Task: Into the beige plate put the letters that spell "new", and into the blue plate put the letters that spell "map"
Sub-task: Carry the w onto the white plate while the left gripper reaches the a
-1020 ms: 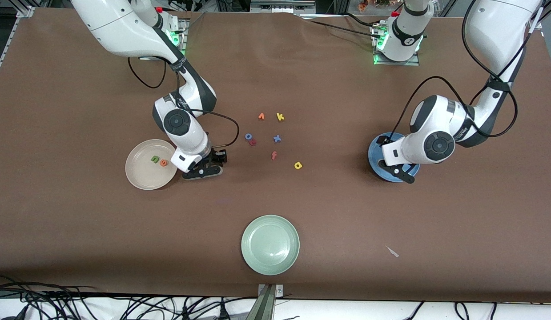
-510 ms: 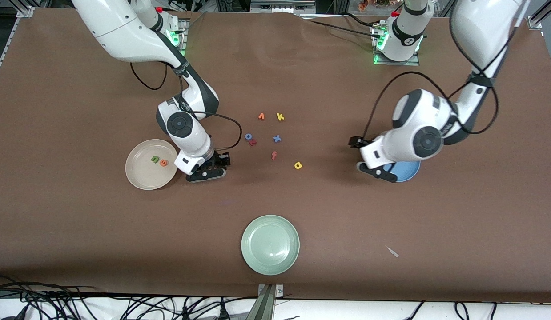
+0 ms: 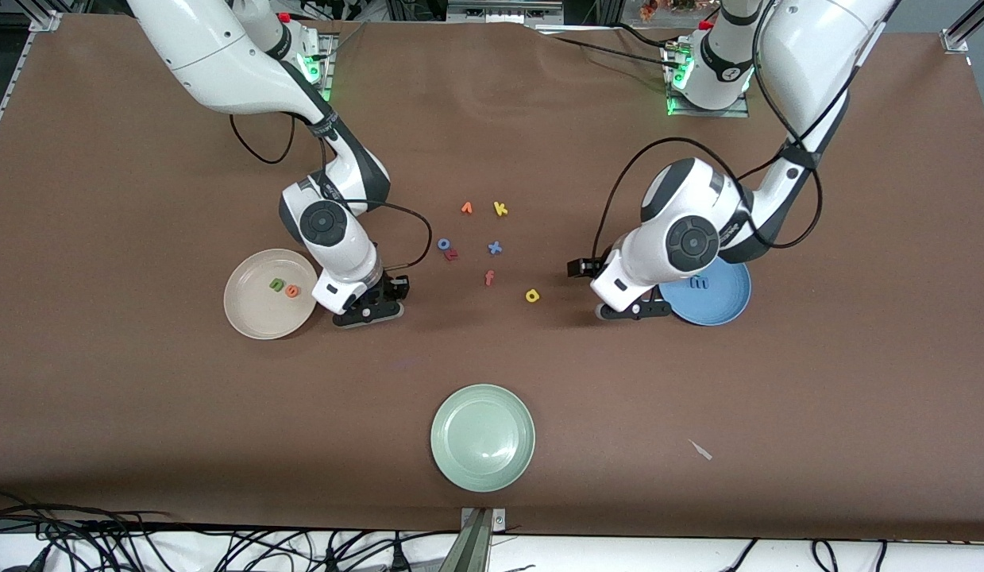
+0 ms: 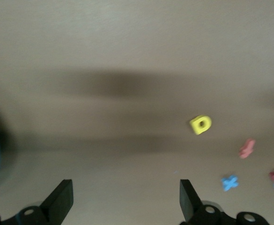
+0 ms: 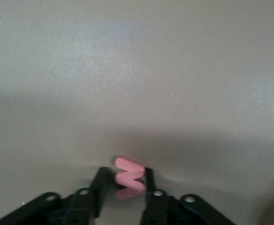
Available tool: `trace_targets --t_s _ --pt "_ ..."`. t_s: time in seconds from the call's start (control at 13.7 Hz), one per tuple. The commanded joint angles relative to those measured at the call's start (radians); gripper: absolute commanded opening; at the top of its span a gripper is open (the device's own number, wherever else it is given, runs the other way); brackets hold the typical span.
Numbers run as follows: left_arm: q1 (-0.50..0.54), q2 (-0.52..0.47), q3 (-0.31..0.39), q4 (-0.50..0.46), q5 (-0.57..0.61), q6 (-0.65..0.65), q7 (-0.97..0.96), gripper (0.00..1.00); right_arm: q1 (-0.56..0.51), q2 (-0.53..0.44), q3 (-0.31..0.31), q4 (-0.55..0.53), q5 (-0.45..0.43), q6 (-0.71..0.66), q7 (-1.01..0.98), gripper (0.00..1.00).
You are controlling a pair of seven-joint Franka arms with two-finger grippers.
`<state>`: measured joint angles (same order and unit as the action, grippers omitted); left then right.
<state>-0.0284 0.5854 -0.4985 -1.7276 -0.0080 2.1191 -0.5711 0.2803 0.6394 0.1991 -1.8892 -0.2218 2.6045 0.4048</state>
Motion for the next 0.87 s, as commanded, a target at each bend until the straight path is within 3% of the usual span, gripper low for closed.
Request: trace_targets --t_s 0.0,0.29,0.58,0.8 --pt "-0.085 0.077 0.032 0.098 0.069 -0.001 -0.015 1.00 -0.003 0.007 -0.001 0.018 -0.016 -0.003 -0.006 0.10" --pt "-0.215 0.197 0.037 0.219 0.267 0.007 0.007 1.00 -0.019 -0.087 -0.023 -0.005 -0.021 -0.094 -0.085 0.09" --pt "-0.249 0.232 0.037 0.255 0.272 0.007 0.241 1.00 -0.153 -0.298 -0.041 -0.120 -0.019 -0.259 -0.398 0.09" --pt "-0.258 0.270 0.038 0.256 0.305 0.012 0.318 1.00 -0.213 -0.360 -0.117 -0.205 -0.021 -0.265 -0.579 0.11"
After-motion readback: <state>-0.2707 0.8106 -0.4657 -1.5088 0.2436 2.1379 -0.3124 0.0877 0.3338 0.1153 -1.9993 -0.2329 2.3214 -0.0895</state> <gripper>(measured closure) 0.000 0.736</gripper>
